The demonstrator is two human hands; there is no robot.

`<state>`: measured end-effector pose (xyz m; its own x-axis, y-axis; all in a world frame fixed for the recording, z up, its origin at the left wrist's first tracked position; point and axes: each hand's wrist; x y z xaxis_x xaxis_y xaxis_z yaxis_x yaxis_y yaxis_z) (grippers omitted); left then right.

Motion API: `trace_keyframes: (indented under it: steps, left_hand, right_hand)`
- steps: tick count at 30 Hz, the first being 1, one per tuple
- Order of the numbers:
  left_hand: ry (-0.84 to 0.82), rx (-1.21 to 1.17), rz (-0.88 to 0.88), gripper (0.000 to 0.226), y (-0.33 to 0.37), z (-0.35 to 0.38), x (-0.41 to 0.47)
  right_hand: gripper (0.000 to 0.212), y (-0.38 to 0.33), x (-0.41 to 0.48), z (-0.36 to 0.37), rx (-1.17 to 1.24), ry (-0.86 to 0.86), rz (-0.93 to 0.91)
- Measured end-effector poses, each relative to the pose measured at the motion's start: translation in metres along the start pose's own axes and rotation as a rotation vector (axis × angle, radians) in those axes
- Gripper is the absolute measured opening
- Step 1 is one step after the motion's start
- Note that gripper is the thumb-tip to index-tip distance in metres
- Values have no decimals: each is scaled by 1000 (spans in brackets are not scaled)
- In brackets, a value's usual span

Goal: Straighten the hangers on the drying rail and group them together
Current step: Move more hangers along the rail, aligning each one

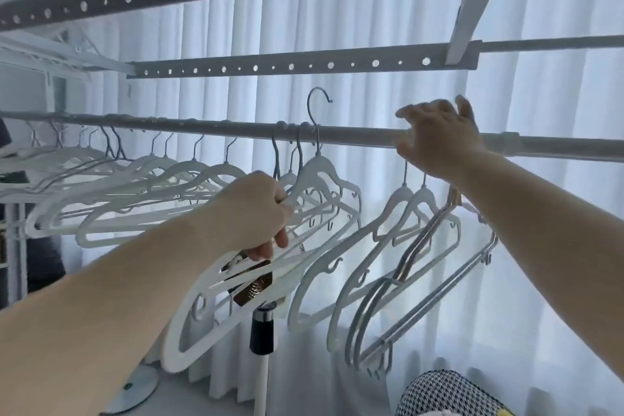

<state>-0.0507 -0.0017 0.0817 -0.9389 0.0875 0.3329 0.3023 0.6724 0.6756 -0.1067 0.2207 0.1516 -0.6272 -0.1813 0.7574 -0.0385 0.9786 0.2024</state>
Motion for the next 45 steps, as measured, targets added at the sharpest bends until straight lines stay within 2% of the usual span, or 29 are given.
trace_keyframes:
  steps: [3, 5, 17, 28, 31, 33, 37, 39, 45]
  left_hand:
    - [14, 13, 18, 28, 8, 6, 16]
    - [-5, 25, 14, 27, 13, 11, 26]
    - [-157, 112, 3, 27, 34, 56, 53]
    - [-153, 255, 83, 27, 37, 72, 53]
    - [-114, 275, 147, 37, 37, 67, 49]
    - [-30, 295, 174, 39, 35, 59, 45]
    - [334, 361, 276, 30, 16, 36, 39]
    - [430, 415, 246, 30, 2, 26, 38]
    - [260, 551, 4, 41, -28, 21, 36]
  right_hand:
    - [48, 5, 1, 3, -30, -135, 29]
    - [48, 7, 0, 6, -69, -161, 9]
    - [38, 14, 0, 16, 64, -53, -53]
    - [38, 18, 0, 16, 67, -46, -80]
    - [43, 17, 0, 15, 34, -56, -78]
    - [48, 17, 1, 14, 43, -55, -69]
    - [50, 15, -1, 14, 79, -16, -65]
    - [50, 11, -1, 14, 84, 1, -82]
    - [52, -5, 7, 16, 77, -34, -113]
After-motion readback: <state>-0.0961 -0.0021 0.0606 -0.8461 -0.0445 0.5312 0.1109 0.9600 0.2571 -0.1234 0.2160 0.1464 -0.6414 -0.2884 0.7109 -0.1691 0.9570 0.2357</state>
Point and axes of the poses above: each hand's wrist, its own x-axis towards the middle knuckle, its own z-axis out of the palm, y = z × x, and after that the axes turned 2 degrees about -z, right-handed
